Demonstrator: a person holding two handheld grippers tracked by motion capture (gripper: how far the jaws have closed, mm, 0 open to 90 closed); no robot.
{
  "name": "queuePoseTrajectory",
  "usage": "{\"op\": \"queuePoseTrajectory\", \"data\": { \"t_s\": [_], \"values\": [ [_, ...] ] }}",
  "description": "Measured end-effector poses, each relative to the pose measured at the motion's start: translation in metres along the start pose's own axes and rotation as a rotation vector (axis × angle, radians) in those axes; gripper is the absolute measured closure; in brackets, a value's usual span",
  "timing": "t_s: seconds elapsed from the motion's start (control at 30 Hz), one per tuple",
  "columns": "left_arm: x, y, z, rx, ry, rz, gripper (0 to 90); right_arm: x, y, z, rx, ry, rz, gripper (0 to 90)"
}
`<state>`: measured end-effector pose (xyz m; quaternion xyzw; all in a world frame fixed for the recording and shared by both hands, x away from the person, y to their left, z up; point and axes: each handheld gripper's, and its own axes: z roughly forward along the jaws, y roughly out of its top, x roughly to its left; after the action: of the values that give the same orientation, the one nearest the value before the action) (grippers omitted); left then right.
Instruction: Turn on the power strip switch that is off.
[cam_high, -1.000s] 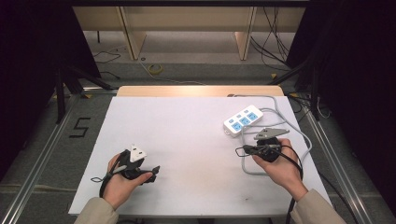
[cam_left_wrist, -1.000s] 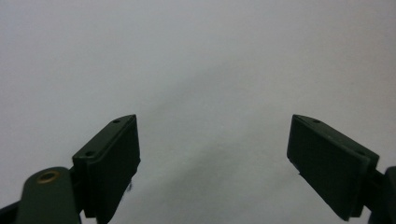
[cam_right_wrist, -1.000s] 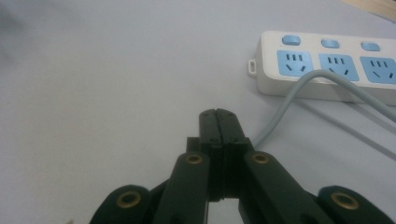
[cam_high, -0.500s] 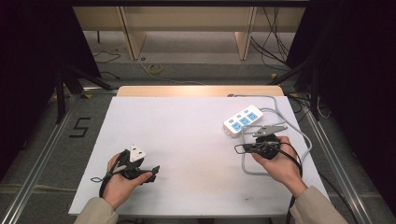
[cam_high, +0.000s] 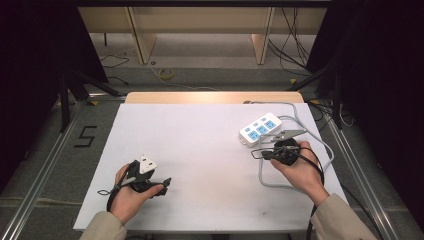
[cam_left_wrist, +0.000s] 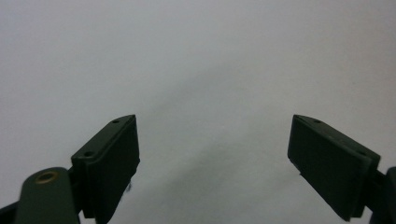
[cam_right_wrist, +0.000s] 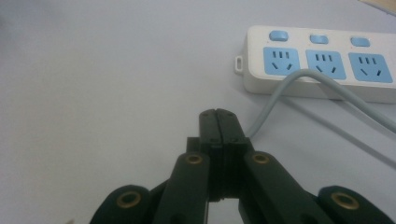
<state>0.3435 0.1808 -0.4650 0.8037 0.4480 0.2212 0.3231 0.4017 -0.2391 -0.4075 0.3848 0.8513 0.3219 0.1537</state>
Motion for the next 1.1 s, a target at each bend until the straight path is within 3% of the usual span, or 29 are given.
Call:
{"op": "queuePoseTrajectory", "data": {
  "t_s": [1.1],
  "values": [
    [-0.001,0.000,0.001,0.003,0.003,0.004,16.3,-0.012,0.017,0.006,0.041,-0.020,-0.004,90.0]
  ]
}}
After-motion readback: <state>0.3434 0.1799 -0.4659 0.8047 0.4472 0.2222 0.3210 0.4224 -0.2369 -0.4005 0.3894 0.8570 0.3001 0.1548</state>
